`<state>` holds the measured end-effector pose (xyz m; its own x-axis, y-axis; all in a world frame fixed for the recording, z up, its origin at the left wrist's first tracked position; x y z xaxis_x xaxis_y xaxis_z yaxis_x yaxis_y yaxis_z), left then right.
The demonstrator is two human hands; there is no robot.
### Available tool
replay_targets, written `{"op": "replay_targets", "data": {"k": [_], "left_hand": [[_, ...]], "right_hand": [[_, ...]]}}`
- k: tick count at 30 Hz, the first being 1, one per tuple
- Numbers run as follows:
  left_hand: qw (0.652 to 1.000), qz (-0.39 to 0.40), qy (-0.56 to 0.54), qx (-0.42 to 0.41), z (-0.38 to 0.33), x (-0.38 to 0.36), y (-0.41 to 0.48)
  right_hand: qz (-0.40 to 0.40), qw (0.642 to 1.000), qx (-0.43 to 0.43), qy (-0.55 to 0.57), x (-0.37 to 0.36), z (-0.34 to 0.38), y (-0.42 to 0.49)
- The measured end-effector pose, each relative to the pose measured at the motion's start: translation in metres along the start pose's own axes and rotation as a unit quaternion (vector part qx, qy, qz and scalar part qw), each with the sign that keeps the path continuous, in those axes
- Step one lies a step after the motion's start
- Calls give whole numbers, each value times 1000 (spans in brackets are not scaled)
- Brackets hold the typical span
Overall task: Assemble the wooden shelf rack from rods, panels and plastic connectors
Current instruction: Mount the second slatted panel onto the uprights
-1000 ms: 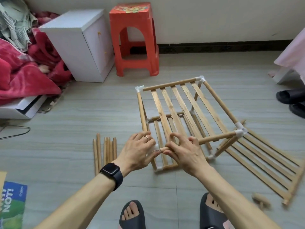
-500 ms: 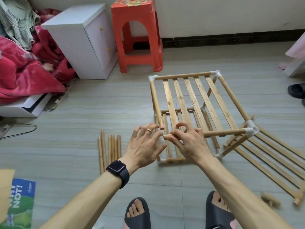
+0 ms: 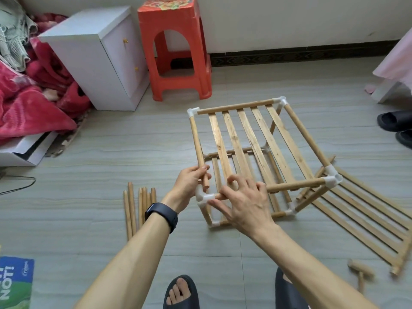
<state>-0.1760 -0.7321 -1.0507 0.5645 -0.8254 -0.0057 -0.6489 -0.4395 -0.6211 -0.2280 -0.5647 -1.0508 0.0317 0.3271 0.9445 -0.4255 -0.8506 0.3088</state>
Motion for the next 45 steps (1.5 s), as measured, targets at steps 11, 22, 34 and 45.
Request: {"op": "replay_targets", "data": {"k": [11,22,34,45], "left_hand": [[989,34,-138,34,14,3,7],[983,11,-181,39,17,30,5],[972,41,-230,34,14,8,9],[991,-4,-134,5,19,9,1]], "right_hand": [[-8,998,55,4,-4,27,12],[-24,996,80,10,-12,8,2],[-28,997,78,8,-17,8,0],[-39,998,49,18,-18,8,3]]}}
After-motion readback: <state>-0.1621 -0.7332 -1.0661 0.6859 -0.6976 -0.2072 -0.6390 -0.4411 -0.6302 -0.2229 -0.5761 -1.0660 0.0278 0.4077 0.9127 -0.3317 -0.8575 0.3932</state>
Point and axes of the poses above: each hand's wrist, its own y-axis towards the middle knuckle, its own x-axis out of the back of the hand, z = x × y, the point moved 3 cm from there along y, towards the middle knuckle, and after that the axes turned 11 degrees about x, right-handed, at the moved point
